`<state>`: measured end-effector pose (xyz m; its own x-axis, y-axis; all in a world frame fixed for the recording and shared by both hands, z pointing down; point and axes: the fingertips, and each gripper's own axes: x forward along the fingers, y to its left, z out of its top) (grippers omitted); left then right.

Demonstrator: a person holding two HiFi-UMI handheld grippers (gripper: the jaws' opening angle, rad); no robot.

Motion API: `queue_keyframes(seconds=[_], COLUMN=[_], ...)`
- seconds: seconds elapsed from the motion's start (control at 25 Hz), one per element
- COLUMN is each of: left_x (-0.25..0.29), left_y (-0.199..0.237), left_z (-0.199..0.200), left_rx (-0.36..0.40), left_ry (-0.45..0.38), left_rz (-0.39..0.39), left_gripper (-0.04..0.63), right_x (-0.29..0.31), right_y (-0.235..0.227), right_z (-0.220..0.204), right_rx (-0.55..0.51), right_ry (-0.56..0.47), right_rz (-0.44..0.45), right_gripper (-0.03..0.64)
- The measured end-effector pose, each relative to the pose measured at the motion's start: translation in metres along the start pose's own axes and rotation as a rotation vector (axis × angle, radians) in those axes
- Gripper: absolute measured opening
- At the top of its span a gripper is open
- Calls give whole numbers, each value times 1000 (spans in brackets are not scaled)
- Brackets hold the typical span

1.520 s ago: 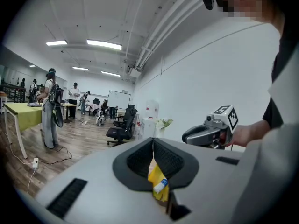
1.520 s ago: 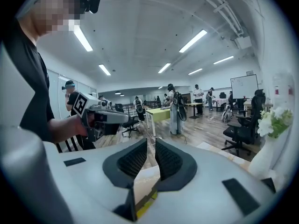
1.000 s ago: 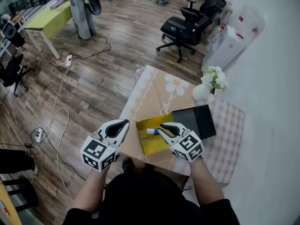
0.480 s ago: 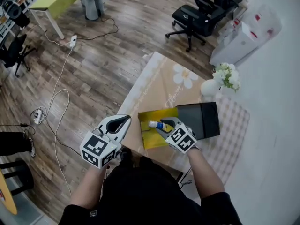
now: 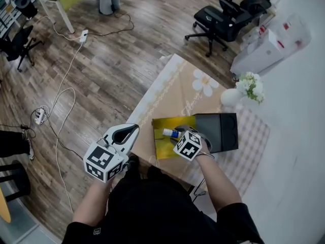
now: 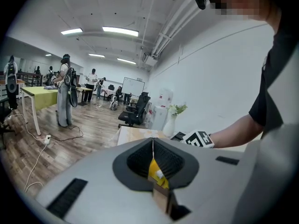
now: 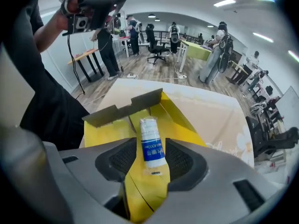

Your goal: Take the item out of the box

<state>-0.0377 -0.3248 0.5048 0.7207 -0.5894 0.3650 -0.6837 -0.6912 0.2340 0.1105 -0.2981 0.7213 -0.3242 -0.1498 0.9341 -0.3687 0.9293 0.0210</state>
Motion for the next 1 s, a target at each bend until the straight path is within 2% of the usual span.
queue_keyframes(seconds=[0.16,0.52,0.6,0.76,1.0], left_x=[-11,-26,-29,-33,-35], left_y=[4,5,5,3,-4], left_z=[-4,-2,-2,0,10], left_rx=[-20,-19,-20,-14,16], left_ry=[-7,-23,-25,-33,-49], left_rz=[19,31,27,13,-32], left_gripper=[15,15,15,15,15], right_x=[11,26,25,20,-8], right_y=[2,0,1,2,-3], right_z=[-8,-18,-20,-19,-4], right_rx=[-53,-40,-33,-4,109], right_ry=[86,175,182,165,57], right_rz=[3,-10,-20,-42,-83], right_gripper=[183,179,158,146,141])
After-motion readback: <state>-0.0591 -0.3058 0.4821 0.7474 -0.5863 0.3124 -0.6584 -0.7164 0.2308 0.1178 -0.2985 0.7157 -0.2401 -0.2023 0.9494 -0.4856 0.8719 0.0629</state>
